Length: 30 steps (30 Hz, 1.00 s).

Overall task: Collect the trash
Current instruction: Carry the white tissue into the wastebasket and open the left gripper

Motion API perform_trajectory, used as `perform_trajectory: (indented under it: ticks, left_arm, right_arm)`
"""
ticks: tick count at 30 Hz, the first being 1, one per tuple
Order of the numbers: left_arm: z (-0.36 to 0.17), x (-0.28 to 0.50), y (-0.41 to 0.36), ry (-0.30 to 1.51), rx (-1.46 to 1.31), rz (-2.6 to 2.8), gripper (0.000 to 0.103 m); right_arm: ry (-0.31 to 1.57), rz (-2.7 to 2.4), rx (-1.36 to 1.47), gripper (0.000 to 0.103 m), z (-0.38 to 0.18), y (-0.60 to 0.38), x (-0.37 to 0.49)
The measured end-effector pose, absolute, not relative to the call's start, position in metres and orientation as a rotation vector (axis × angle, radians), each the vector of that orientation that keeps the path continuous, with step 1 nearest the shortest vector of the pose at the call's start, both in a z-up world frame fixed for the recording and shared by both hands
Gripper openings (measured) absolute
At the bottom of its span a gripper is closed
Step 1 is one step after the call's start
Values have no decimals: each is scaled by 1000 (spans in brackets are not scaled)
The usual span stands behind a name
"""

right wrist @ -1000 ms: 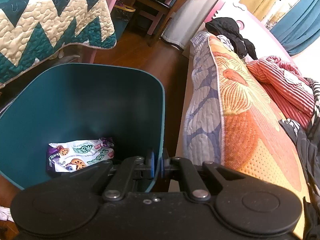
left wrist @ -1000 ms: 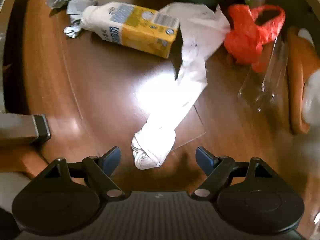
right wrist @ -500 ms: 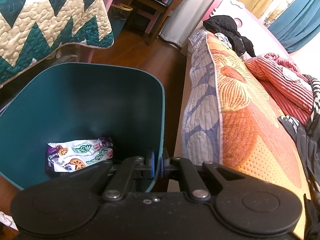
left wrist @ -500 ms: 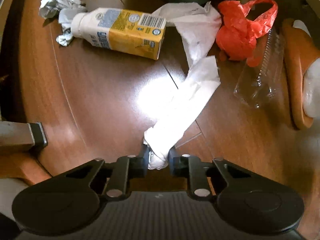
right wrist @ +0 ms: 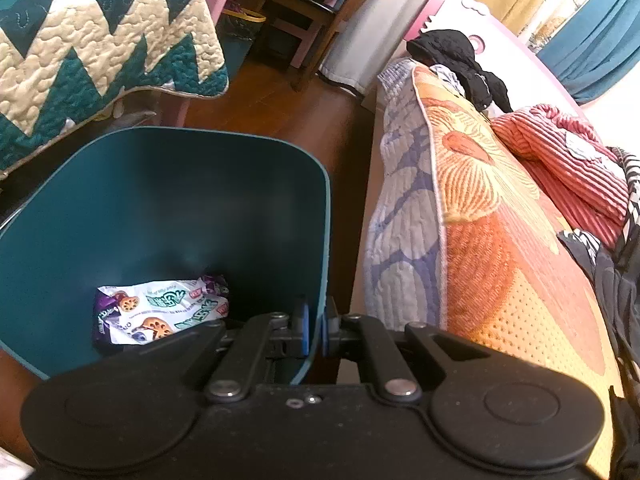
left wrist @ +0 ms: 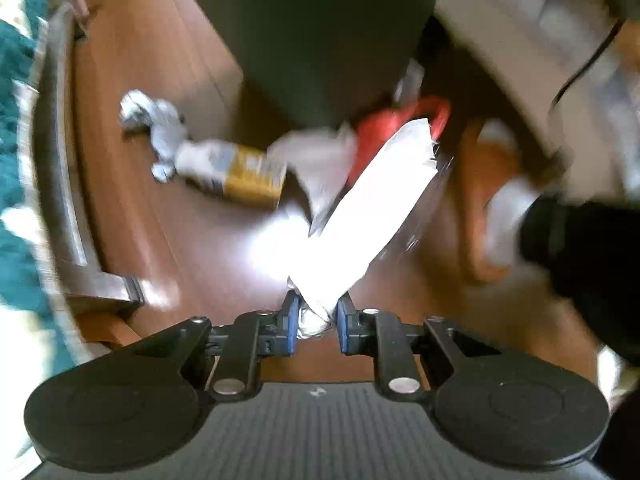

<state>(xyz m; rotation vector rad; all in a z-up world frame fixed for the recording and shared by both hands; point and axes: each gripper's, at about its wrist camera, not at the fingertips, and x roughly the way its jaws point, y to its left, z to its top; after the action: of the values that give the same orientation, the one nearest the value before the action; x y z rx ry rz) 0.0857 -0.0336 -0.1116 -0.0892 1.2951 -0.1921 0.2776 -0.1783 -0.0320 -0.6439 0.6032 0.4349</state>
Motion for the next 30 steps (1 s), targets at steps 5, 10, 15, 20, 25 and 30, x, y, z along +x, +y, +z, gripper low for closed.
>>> perform_trajectory:
  ticks: [5,10,15,20,25,30]
  left_arm:
    - [-37,71,-7,1142,-231,-169,18]
    - [11,77,11,989,-295,-111,18]
    - [26,109,17,918,-335,-89,18]
    - [12,158,11,944,-361,-95,18]
    - [-15,202,-8,997,-330,-86,18]
    - [-47,234,-22,1068,-338,-84,18]
  right_arm:
    - [586,452,-672,6,-30,-170,269]
    - [555,460,-745,7,-29,-156,252]
    - [537,464,-807,7,-29,-145,237]
    - [524,464,-850,7,-30,-138,225]
    - [522,472,-863,7,-30,-137,220]
    - [521,479,-867,6,-29,-136,215]
